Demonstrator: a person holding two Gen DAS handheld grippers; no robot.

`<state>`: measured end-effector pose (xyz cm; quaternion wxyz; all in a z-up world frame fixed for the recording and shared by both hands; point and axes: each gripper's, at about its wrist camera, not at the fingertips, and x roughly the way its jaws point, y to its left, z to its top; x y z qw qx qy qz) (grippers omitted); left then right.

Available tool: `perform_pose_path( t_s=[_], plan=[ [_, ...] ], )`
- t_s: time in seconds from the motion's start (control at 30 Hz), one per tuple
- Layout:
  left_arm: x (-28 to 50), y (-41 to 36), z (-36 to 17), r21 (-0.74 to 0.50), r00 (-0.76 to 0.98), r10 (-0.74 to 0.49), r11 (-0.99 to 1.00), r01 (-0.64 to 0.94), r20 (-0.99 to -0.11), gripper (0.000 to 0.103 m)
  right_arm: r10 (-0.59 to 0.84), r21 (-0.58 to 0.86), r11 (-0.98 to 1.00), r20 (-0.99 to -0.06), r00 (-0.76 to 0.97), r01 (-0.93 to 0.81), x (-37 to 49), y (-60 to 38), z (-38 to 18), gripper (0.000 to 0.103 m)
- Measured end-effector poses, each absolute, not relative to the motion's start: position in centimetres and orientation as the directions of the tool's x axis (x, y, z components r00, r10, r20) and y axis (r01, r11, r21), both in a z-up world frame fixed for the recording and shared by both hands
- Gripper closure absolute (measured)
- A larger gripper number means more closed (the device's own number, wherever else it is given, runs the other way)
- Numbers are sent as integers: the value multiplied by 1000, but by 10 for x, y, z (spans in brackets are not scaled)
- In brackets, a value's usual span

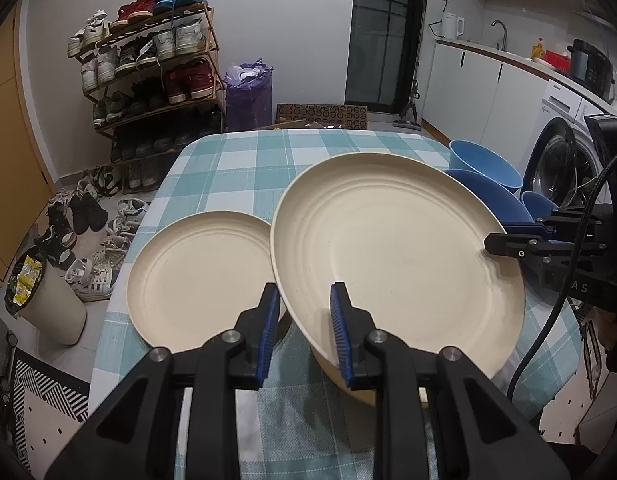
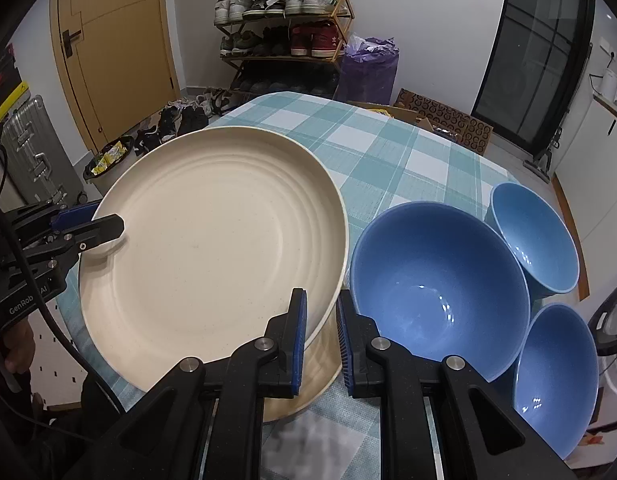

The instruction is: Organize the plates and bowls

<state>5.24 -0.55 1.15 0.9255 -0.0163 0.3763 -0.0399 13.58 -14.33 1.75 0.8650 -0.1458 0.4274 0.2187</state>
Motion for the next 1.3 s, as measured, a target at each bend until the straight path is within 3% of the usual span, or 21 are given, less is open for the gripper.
perform_pose_path(
  t_s=[1.3],
  plan=[
    [58, -14, -38, -55, 680, -104, 994, 94, -726, 79, 191, -71, 889, -840, 508, -452, 131, -151, -36, 88]
  ],
)
